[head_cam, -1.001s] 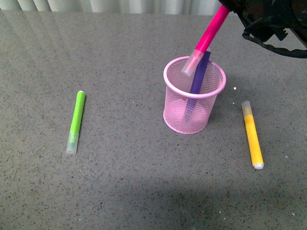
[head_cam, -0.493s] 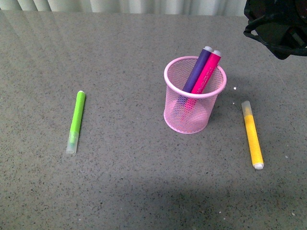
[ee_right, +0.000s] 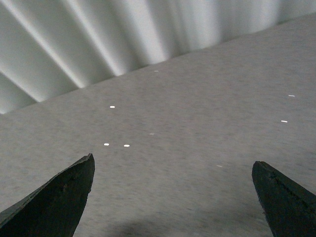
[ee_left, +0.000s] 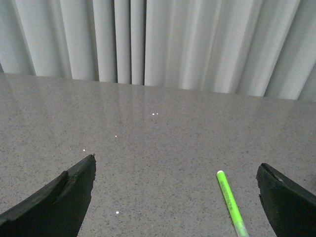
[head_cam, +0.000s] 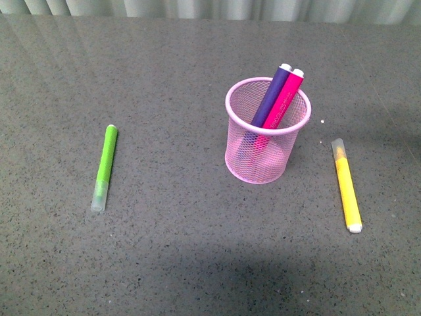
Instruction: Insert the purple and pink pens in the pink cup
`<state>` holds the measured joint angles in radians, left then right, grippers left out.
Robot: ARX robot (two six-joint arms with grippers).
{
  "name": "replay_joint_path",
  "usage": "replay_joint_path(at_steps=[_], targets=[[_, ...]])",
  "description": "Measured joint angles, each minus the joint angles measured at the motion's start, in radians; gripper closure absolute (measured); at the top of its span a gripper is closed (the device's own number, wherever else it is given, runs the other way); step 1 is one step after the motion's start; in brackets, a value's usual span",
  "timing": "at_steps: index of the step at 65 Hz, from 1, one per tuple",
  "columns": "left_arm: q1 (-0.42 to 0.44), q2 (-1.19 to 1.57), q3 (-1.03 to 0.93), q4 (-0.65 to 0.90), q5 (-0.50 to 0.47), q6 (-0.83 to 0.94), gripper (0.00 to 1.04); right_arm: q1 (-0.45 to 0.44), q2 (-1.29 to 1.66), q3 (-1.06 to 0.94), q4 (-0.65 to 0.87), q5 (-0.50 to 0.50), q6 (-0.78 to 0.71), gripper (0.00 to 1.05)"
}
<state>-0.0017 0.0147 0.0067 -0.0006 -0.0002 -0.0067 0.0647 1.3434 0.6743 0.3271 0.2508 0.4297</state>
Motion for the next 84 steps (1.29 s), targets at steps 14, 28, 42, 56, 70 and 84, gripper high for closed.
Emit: replay_joint_path(at_steps=[14,28,42,56,70,84], targets=[[0.000,0.000,0.000,0.000,0.001,0.000,0.08,-0.250,-0.294,-0.329,0.084,-0.215,-0.038,0.18],[0.000,0.000,0.000,0.000,0.000,0.000,0.08,-0.201,-0.431,-0.515,0.431,-0.376,-0.382,0.62],[0.000,0.000,0.000,0.000,0.000,0.000,0.08,-0.129,-0.585,-0.595,0.339,-0.283,-0.420,1.01],[0.000,0.000,0.000,0.000,0.000,0.000,0.08,-0.069,-0.724,-0.653,0.275,-0.251,-0.424,1.02],[0.000,0.000,0.000,0.000,0.000,0.000,0.08,-0.067,-0.885,-0.654,0.129,-0.250,-0.424,1.02],[0.000,0.000,0.000,0.000,0.000,0.000,0.08,-0.067,-0.982,-0.654,0.036,-0.250,-0.424,1.02]])
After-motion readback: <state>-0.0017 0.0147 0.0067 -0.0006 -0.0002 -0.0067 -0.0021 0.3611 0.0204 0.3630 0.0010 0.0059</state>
